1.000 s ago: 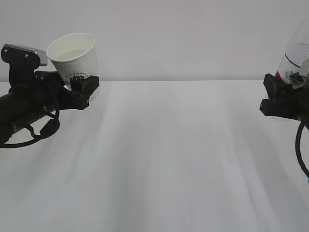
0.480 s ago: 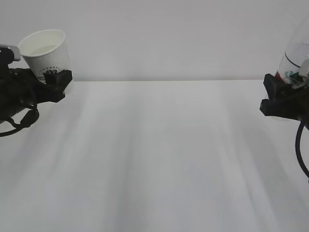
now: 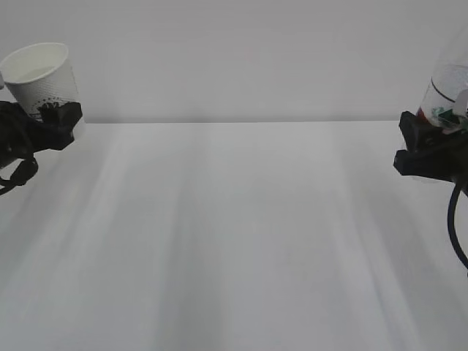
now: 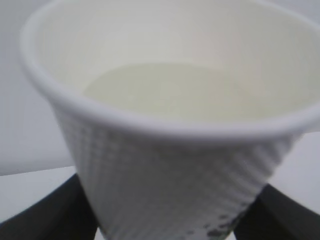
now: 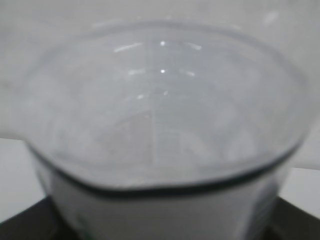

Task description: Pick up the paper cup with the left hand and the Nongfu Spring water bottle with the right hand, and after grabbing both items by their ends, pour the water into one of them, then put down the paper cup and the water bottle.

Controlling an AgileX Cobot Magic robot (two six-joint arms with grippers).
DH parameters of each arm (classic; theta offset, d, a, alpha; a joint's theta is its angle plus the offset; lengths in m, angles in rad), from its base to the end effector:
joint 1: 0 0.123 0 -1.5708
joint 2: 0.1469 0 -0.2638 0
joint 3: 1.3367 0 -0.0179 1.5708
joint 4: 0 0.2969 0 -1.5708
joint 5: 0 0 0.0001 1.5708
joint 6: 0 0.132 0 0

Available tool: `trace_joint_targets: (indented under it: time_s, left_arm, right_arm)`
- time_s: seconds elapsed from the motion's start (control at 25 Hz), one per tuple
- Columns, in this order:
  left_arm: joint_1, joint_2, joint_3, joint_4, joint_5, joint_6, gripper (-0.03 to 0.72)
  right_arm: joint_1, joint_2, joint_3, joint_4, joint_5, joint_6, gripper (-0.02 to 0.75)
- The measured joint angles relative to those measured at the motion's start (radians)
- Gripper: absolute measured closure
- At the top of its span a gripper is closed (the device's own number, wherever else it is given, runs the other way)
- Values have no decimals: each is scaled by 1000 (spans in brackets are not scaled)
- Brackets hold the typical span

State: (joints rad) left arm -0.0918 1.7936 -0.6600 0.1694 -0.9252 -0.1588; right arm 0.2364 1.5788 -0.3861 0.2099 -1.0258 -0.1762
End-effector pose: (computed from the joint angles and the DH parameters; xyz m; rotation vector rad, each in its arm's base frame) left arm 0.3859 -0.0534 0.1041 0.1313 1.6978 -0.2252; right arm 0.3159 0.0519 0.1146 -0.1150 1.6550 -0.0195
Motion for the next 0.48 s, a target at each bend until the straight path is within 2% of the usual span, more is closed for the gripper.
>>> trace_joint_targets:
  time_s: [0.28, 0.48]
  left_arm:
    - [12, 0, 0, -71, 0, 0, 160]
    - [13, 35, 0, -82, -11, 16, 160]
  right_arm:
    - [0, 0, 0, 0, 0, 0, 265]
    - [0, 0, 0, 0, 0, 0, 265]
